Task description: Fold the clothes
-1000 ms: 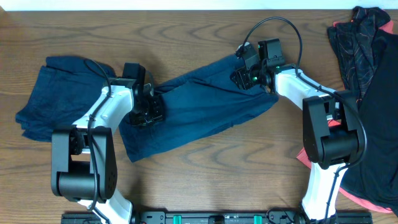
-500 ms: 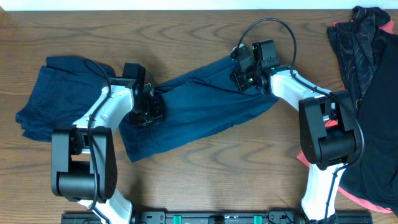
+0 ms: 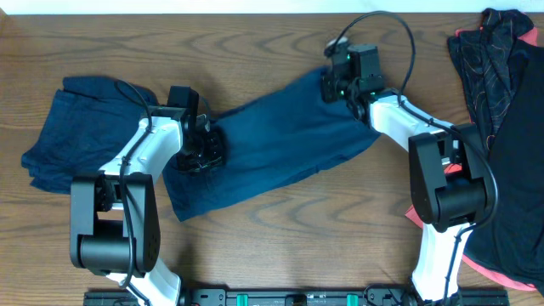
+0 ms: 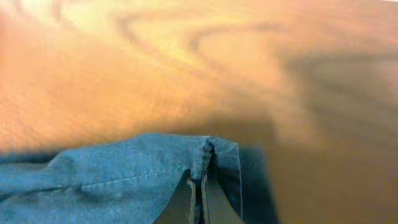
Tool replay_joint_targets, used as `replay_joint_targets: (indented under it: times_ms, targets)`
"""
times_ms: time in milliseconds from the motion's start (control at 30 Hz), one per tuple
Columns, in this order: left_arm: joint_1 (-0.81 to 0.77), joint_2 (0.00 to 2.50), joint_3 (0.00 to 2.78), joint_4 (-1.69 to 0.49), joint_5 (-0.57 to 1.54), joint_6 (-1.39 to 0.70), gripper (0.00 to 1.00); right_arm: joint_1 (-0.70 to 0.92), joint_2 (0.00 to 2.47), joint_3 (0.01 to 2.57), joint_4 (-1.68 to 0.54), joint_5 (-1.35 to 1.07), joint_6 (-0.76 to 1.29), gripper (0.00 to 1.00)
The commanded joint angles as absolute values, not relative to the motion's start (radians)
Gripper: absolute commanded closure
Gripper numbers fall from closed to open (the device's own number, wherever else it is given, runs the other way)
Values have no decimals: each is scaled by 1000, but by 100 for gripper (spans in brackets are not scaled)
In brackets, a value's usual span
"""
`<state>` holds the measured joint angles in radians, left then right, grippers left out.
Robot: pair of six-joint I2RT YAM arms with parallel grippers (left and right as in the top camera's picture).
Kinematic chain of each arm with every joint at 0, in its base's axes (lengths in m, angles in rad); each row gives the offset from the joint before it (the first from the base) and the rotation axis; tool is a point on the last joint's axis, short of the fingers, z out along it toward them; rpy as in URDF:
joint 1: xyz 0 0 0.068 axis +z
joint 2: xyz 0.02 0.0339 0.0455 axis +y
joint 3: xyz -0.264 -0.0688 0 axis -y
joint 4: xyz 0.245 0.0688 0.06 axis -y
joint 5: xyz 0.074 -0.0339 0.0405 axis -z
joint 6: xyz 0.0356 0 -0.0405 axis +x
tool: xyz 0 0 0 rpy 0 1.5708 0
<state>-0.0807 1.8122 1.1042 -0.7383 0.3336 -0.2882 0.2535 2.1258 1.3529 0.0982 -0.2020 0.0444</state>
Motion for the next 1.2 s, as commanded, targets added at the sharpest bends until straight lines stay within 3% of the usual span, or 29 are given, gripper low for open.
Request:
replay_joint_targets:
  times_ms: [0, 200, 233, 300, 333, 400, 533, 700, 900, 1167]
  targets:
    - [-85, 1831, 1094, -746, 329, -294, 56, 225, 2134, 1362, 139, -97, 170, 99]
    - [-85, 1831, 1082, -746, 328, -293, 56, 209, 2134, 1362, 134, -63, 162, 99]
    - [-85, 1831, 1082, -746, 328, -293, 56, 210, 2134, 1362, 132, -63, 162, 88]
    - [-85, 1831, 1081, -746, 328, -293, 56, 210, 2134, 1362, 132, -63, 162, 52]
    - [-84, 1831, 1081, -745, 328, -293, 56, 210, 2134, 1362, 133, -64, 160, 42]
    - [-85, 1831, 1081, -746, 328, -293, 56, 210, 2130, 1362, 132, -76, 159, 34]
    - [-85, 1831, 1081, -746, 328, -293, 56, 201, 2067, 1362, 47, -172, 137, 42]
    - [-84, 1831, 1081, -746, 328, -293, 56, 190, 1914, 1362, -277, -295, 137, 50]
    - [-84, 1831, 1081, -745, 328, -293, 55, 189, 1837, 1360, -652, -348, 147, 70]
    - [-84, 1831, 1081, -746, 328, -293, 55, 186, 1871, 1236, -638, -350, 143, 69]
